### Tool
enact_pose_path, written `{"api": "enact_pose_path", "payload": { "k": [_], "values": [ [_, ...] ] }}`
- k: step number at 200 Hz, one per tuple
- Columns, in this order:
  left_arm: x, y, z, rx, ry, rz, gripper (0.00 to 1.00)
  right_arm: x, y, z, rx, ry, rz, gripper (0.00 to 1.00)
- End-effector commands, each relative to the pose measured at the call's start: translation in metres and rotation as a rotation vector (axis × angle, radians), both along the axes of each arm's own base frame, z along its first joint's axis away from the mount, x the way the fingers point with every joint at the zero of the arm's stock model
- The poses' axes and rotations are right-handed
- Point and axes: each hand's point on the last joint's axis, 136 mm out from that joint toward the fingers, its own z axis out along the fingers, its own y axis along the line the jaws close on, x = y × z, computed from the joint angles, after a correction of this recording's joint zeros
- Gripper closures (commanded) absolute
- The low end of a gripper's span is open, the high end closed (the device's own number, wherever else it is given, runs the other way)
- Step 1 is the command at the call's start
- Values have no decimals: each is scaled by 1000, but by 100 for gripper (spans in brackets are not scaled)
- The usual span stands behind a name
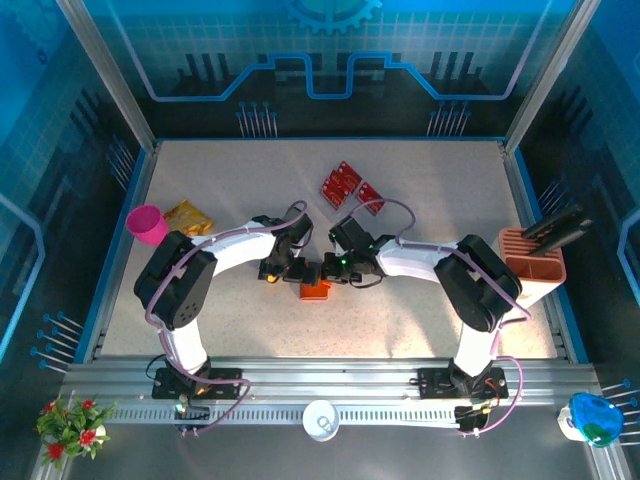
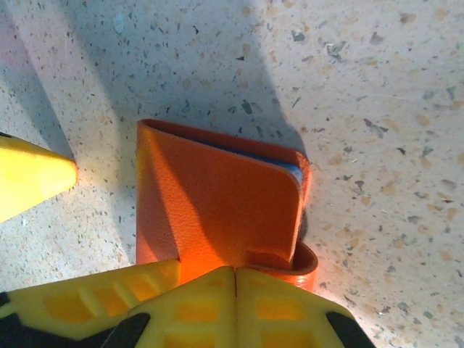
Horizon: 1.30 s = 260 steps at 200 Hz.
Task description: Put the credit cards into the card holder
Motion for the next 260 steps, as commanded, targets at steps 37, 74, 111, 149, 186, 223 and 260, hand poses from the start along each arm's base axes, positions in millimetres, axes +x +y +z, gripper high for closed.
{"api": "enact_pose_path", "payload": {
  "k": [37, 74, 111, 149, 186, 223, 260],
  "values": [
    [-13, 7, -8, 45, 62, 12, 1, -48, -19, -41, -140, 119, 45, 100],
    [0, -3, 19, -2, 9, 24, 1, -49, -21, -41, -159, 110, 50, 100],
    [2, -2, 23, -7, 0, 31, 1, -50, -25, -41, -175, 100, 47, 100],
    [-7, 5, 9, 1, 26, 37, 1, -51, -29, -41, -183, 94, 44, 100],
    [-17, 11, -4, 10, 56, 33, 1, -52, -30, -40, -193, 84, 49, 100],
    [-25, 15, -17, 22, 83, 40, 1, -52, -29, -38, -205, 70, 69, 100],
    [-31, 18, -26, 30, 102, 46, 1, -52, -26, -37, -230, 54, 101, 100]
  ]
}}
